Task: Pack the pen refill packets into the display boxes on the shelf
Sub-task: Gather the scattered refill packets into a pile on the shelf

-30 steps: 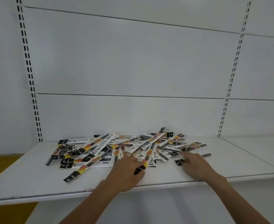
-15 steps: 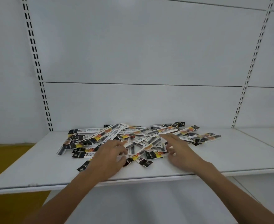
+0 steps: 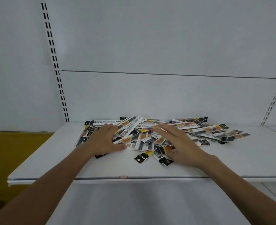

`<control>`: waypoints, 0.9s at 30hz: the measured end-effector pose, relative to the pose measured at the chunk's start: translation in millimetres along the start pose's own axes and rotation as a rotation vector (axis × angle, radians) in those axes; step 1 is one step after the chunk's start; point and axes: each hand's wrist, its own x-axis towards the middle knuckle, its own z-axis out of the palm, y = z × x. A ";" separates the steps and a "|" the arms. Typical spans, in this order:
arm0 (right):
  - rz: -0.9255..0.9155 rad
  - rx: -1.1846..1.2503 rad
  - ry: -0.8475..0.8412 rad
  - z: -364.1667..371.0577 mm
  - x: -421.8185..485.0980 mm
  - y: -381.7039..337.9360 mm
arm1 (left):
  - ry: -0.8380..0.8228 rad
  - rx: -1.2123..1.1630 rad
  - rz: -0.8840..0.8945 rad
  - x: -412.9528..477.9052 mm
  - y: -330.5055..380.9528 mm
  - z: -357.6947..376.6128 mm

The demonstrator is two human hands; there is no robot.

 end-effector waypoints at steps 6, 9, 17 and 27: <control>-0.036 0.014 -0.040 11.1 38.3 16.4 | -0.024 0.073 -0.059 21.2 5.3 -4.5; -0.051 0.036 -0.003 17.9 58.9 28.1 | 0.039 0.092 -0.030 27.4 11.3 -3.5; -0.121 -0.036 -0.030 29.3 99.4 49.0 | 0.230 -0.129 0.012 39.2 5.6 -3.5; -0.102 -0.109 0.057 32.7 118.3 58.4 | 0.404 -0.286 -0.037 40.7 -10.7 -24.4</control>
